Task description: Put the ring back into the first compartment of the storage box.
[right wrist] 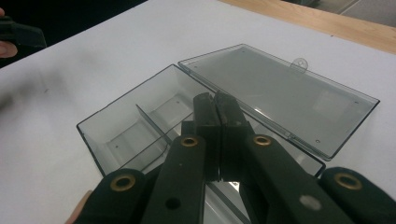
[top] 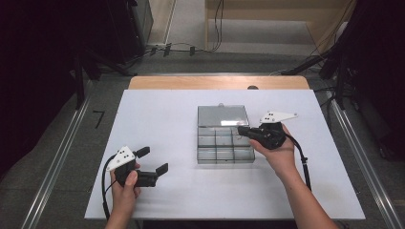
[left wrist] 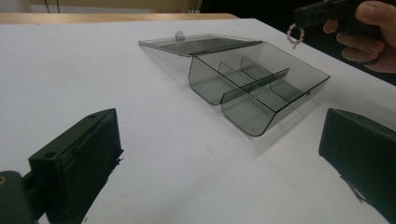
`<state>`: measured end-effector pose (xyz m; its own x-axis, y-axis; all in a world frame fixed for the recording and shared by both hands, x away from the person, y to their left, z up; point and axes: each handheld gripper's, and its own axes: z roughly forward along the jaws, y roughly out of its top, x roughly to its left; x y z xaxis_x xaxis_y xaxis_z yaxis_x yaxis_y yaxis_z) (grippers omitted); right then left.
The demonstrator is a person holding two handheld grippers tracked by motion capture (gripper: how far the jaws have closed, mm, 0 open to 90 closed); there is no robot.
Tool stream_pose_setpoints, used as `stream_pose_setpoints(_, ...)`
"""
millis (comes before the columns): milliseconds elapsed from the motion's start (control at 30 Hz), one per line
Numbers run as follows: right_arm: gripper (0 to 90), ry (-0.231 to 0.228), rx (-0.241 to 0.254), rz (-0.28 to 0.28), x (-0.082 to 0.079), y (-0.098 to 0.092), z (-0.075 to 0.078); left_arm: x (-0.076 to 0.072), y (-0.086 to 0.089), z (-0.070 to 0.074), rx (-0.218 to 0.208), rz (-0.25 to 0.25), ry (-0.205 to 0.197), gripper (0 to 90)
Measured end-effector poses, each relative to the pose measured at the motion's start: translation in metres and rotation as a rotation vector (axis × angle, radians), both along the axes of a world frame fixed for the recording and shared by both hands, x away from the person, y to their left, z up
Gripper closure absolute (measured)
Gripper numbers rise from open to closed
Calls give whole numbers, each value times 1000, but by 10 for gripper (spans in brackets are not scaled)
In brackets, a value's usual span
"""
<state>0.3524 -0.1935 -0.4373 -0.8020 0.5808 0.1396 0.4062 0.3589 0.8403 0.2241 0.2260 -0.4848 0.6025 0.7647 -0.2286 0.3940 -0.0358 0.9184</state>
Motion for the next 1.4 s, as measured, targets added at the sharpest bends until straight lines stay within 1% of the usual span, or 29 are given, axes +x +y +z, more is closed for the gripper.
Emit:
stream_pose_setpoints(300,870,7,0,19,2,10,-4,1,-1,-1,0,0,2,0)
stream_pose_setpoints(400,870,15,17,28,2,12,-3,1,-1,0,4,7,-4,0)
stream_pose_setpoints(433,870,19,22,28,2,12,-3,1,0,0,-2,7,-4,0)
stream_pose_setpoints(533,870,18,17,29,4,14,-3,1,2,1,-25,2,-3,0)
stream_pose_setpoints(733,870,24,8,27,8,19,-6,1,1,1,-21,1,1,0)
stream_pose_setpoints(933,870,19,14,36,8,30,-5,1,0,0,-7,0,-1,0)
stream_pose_setpoints(1067,870,20,15,44,9,37,-7,1,-1,1,-10,-2,-3,0)
stream_pose_setpoints(1267,870,23,16,44,10,46,-9,1,0,1,-38,-2,-2,0)
stream_pose_setpoints(1400,870,30,23,46,12,51,-11,0,-1,2,-33,-1,-4,0)
